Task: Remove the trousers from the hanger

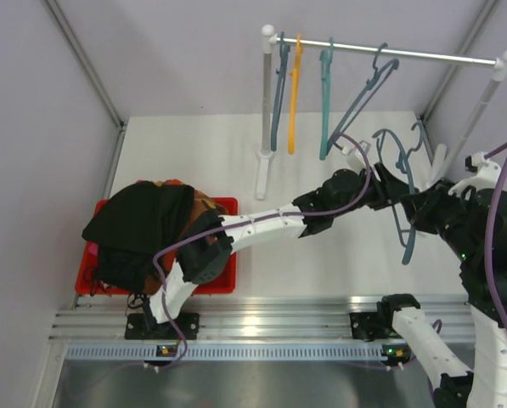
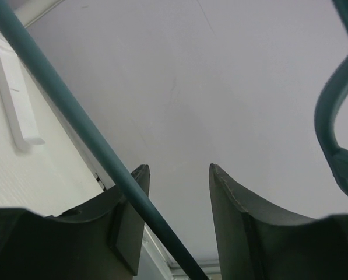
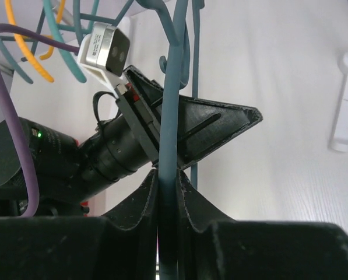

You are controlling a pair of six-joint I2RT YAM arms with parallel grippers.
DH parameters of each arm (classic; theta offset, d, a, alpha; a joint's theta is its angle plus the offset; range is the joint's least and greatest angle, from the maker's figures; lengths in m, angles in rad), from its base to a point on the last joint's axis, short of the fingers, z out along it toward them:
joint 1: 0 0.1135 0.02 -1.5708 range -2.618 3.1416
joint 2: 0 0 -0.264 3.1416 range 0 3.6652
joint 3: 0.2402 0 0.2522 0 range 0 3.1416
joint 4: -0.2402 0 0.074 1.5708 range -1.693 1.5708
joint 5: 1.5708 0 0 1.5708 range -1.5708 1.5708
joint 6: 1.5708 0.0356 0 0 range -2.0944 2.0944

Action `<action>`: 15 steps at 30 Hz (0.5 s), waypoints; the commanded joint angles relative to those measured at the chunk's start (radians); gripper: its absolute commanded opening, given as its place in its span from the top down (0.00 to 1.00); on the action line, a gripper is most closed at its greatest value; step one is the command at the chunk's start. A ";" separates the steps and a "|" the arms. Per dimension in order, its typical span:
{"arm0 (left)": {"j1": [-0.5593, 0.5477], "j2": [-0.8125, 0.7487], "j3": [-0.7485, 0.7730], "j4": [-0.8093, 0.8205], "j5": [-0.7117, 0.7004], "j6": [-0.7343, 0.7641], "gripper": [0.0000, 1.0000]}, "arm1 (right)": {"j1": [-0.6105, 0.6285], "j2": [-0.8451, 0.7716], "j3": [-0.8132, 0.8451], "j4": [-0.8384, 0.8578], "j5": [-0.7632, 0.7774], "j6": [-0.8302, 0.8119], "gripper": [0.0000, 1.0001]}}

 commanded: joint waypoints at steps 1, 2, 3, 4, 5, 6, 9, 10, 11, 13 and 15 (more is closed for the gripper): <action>0.021 -0.043 -0.033 0.008 0.045 0.050 0.48 | 0.011 -0.009 0.018 0.099 0.157 -0.030 1.00; 0.021 -0.054 -0.039 0.007 0.057 0.070 0.43 | 0.011 -0.003 0.021 0.095 0.179 -0.042 1.00; 0.021 -0.066 -0.045 0.007 0.065 0.082 0.39 | 0.011 0.000 0.027 0.091 0.197 -0.048 1.00; 0.021 -0.094 -0.059 0.005 0.069 0.096 0.36 | 0.011 0.006 0.028 0.087 0.228 -0.062 1.00; 0.021 -0.108 -0.066 0.005 0.072 0.116 0.31 | 0.011 0.015 0.034 0.081 0.241 -0.067 1.00; 0.021 -0.122 -0.074 0.005 0.080 0.127 0.29 | 0.011 0.020 0.041 0.079 0.255 -0.070 1.00; 0.021 -0.177 -0.111 -0.007 0.080 0.161 0.24 | 0.011 0.028 0.048 0.093 0.300 -0.091 1.00; 0.021 -0.201 -0.119 -0.010 0.080 0.168 0.24 | 0.011 0.029 0.051 0.099 0.320 -0.096 1.00; 0.021 -0.215 -0.129 -0.016 0.079 0.181 0.23 | 0.012 0.034 0.053 0.105 0.327 -0.108 1.00; 0.021 -0.256 -0.163 -0.018 0.075 0.196 0.22 | 0.011 0.041 0.050 0.131 0.343 -0.131 1.00; 0.021 -0.286 -0.187 -0.019 0.075 0.208 0.22 | 0.011 0.048 0.039 0.168 0.343 -0.148 1.00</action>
